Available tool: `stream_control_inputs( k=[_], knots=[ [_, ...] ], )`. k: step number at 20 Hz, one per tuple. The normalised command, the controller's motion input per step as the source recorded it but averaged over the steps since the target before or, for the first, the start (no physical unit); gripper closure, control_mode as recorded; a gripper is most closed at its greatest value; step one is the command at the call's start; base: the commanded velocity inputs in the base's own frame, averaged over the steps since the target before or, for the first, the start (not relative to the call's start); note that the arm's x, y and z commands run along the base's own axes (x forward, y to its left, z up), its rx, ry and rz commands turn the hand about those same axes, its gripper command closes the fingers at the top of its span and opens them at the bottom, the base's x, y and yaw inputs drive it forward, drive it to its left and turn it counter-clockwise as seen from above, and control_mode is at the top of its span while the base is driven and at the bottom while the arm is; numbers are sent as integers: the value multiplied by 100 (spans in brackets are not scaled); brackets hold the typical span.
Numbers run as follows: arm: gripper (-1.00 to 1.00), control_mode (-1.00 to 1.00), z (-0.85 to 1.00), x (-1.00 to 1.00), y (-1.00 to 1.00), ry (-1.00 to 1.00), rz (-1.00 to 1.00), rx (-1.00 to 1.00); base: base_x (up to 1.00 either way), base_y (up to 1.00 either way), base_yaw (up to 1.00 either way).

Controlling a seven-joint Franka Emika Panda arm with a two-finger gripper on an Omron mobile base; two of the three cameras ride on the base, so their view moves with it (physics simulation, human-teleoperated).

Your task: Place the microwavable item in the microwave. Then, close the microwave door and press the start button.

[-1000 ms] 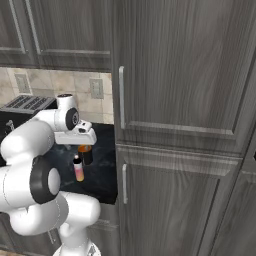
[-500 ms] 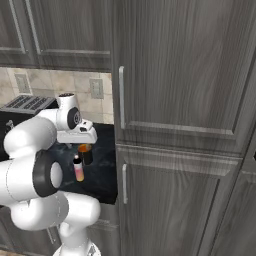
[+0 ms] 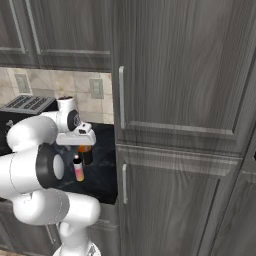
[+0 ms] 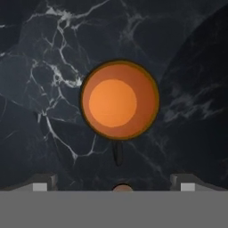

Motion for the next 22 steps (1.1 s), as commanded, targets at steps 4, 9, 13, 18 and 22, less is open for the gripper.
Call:
stream_control_inputs(
  k=[4, 9, 13, 18, 22],
  knots=[
    [-100, -100, -14, 0, 0, 0, 2, 0, 0, 0, 0],
    [-100, -100, -7, 0, 0, 0, 1, 0, 0, 0, 0],
    [-100, -100, -12, 0, 0, 0, 2, 0, 0, 0, 0],
    [-100, -100, -16, 0, 0, 0, 2, 0, 0, 0, 0],
    [-100, -100, -18, 0, 0, 0, 1, 1, 0, 0, 0]
  ],
)
